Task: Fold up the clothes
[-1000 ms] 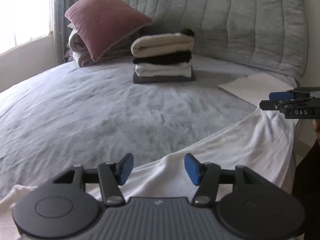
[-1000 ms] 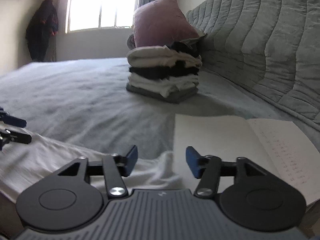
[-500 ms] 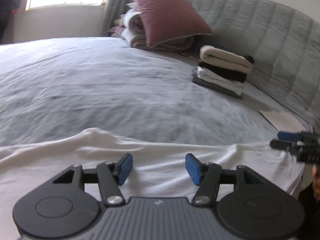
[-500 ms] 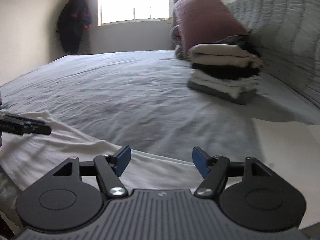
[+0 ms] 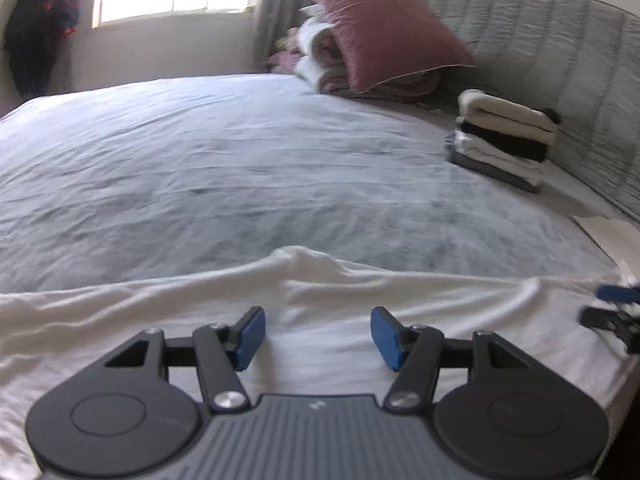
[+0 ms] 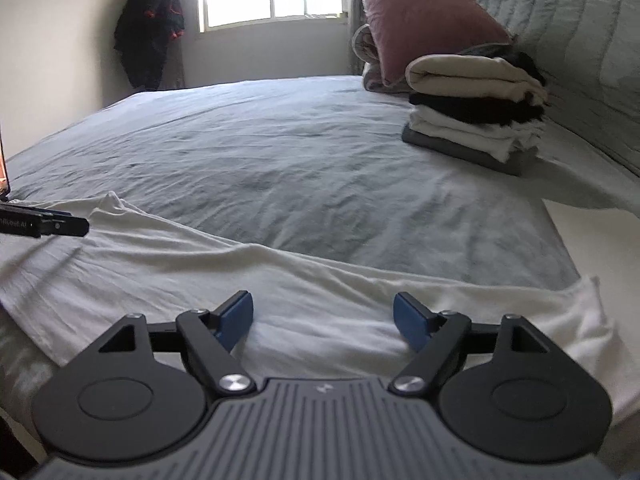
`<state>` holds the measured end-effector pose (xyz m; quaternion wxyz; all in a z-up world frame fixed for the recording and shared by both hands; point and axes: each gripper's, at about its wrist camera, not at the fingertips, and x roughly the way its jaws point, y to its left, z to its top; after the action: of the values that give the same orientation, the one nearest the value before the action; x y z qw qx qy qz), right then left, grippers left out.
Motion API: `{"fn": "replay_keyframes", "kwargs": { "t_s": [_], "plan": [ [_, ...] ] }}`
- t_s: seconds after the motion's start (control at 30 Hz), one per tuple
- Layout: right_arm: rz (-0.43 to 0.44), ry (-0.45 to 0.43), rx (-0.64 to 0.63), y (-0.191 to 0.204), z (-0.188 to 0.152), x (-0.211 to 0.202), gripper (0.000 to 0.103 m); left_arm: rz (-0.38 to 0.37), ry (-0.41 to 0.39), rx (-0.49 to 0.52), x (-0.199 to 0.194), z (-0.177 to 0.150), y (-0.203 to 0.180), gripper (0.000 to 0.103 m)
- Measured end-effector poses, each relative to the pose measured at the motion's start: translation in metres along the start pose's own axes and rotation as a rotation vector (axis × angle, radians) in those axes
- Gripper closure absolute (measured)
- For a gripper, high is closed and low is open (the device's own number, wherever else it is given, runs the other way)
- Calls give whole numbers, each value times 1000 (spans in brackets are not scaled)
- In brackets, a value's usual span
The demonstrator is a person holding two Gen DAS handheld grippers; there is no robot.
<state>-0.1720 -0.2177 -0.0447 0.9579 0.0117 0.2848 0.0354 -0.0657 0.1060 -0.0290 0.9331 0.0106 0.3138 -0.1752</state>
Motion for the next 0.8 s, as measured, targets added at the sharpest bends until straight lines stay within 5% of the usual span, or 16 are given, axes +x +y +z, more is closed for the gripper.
{"fn": "replay_keyframes", "kwargs": {
  "t_s": [0.17, 0.3, 0.37, 0.4, 0.47, 0.57, 0.8],
  "plan": [
    [-23, 3, 16, -11, 1, -7, 22, 31, 8, 89, 25, 27, 9, 44],
    [-54, -12, 32, -24, 0, -16, 21, -8, 42, 46, 48, 22, 21, 49],
    [-77, -3, 41, -32, -5, -19, 20, -33, 10, 28, 49, 15, 23, 69],
    [-89, 3, 45, -35, -7, -20, 19, -58, -3, 13, 49, 13, 24, 91],
    [-100, 7, 49, -41, -13, -20, 17, -63, -17, -8, 48, 15, 22, 97],
    [-112, 7, 50, -46, -22, -21, 9, -34, -72, -5, 43, 16, 21, 98],
    [-151, -19, 38, -41, -29, -19, 0, 63, -38, 42, 54, 15, 11, 91]
  ]
}}
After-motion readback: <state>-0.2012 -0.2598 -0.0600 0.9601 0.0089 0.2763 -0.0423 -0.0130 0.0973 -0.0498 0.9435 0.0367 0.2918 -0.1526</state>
